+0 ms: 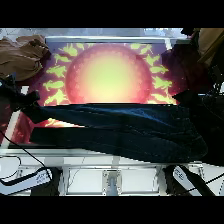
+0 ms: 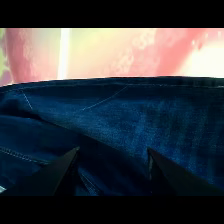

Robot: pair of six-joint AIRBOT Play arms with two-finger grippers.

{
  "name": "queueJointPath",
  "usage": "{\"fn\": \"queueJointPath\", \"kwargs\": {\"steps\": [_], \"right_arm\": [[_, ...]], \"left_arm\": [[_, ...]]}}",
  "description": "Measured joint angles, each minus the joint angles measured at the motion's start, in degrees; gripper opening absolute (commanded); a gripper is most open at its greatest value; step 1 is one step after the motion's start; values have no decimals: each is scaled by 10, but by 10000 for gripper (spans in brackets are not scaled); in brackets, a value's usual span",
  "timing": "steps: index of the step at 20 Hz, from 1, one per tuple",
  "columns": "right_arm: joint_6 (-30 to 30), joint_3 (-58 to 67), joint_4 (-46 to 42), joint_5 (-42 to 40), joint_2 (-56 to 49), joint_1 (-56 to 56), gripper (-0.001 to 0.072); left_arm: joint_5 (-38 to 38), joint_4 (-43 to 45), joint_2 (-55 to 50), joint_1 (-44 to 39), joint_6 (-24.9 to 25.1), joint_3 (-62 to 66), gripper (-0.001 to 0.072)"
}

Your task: Fold the clothes and pants, and hang the long-sleeved shirts on hangers.

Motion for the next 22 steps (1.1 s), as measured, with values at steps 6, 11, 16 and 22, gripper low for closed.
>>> {"fn": "queueJointPath", "kwargs": {"steps": [6, 11, 16, 22], "right_arm": [[0, 0, -1, 2, 0, 0, 447], [0, 0, -1, 2, 0, 0, 448], [4, 0, -1, 2, 0, 0, 447], [6, 0, -1, 1, 0, 0, 448]], "left_arm": [[93, -15, -25, 1, -15, -4, 15], [144, -40, -15, 1, 1, 11, 15], [169, -33, 25, 1, 20, 15, 14], [79, 68, 28, 2, 6, -39, 35]]}}
